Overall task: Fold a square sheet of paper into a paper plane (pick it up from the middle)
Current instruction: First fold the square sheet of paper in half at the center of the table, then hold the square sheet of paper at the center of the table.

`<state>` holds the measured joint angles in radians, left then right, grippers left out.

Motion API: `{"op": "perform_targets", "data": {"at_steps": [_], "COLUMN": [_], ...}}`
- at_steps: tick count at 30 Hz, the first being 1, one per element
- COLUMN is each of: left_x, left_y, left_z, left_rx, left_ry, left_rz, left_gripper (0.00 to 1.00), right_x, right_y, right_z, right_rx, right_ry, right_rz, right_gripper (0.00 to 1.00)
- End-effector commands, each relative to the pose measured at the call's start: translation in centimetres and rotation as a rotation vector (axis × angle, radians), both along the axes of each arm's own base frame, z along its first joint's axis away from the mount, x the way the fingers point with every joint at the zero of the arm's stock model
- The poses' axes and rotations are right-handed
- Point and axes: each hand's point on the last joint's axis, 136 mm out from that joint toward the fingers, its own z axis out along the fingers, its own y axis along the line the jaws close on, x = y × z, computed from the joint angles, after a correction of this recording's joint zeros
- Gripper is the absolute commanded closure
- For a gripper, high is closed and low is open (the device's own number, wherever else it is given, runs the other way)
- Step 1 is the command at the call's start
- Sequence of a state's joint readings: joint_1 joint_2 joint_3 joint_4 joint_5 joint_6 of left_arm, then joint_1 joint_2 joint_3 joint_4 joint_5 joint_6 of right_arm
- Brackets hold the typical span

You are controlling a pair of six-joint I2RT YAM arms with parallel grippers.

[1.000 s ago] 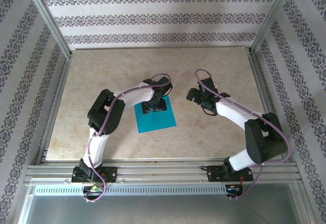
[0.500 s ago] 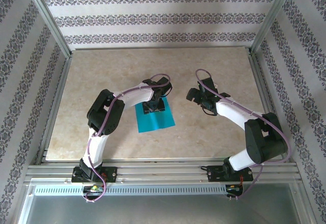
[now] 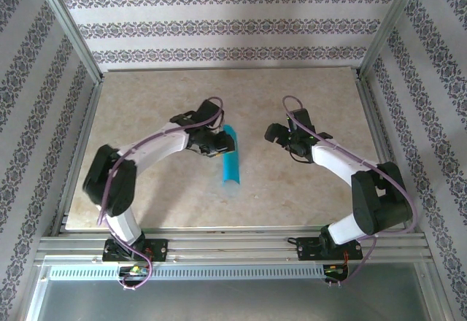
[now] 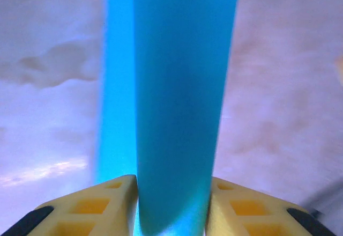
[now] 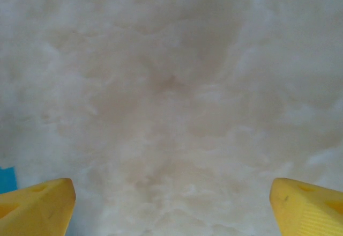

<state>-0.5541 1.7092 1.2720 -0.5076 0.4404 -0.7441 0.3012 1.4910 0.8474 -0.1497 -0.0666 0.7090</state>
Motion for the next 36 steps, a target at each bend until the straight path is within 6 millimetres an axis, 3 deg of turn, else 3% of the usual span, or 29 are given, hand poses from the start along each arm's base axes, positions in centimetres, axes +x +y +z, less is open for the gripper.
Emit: {"op": "perform_targets", "data": {"at_steps": [1,5,7,12,16,25,31,36], "left_x": [0.3,1.2,1.4,1.2,1.0,0.6,0.7,0.8], "left_y": [-2.2,-1.8,-1.2,0.2,1.2,3.0,3.5,3.5], "left_z": [3.5,2.6,0.4,-4.4,-6.5,-8.9,-9.6,-9.8], "left_rx": [-0.282,-0.419,-0.381,-0.231,-0.179,-0.092,-0.060,-0.061], "left_ry": [-0.078,-0.037,-0.001,0.067,0.095,0.123,0.138,0.149], "left_rz": [-0.116,-0.082,-0.075,-0.092,-0.095,-0.066,-0.043,-0.033], "left_gripper": [0.63,0.63,0.63,0.63,0.63,0.63,0.63,0.62], "right_x": [0.3,-0.3,-0.8,-2.1,-3.0,-3.9,-3.7,-3.4], "right_y": [2.8,5.0,6.2,9.1,11.5,15.4,16.8,16.7], "right_z": [2.9,4.1,4.1,2.6,1.0,-2.0,-3.3,-4.7], "right_rx": [0.147,0.240,0.279,0.311,0.322,0.355,0.349,0.305], "right_ry": [-0.089,-0.102,-0.096,-0.035,0.021,0.116,0.158,0.200], "right_rz": [0.156,0.259,0.303,0.383,0.427,0.505,0.535,0.518], "right_gripper": [0.09,0.14,0.17,0.29,0.40,0.64,0.73,0.81]}}
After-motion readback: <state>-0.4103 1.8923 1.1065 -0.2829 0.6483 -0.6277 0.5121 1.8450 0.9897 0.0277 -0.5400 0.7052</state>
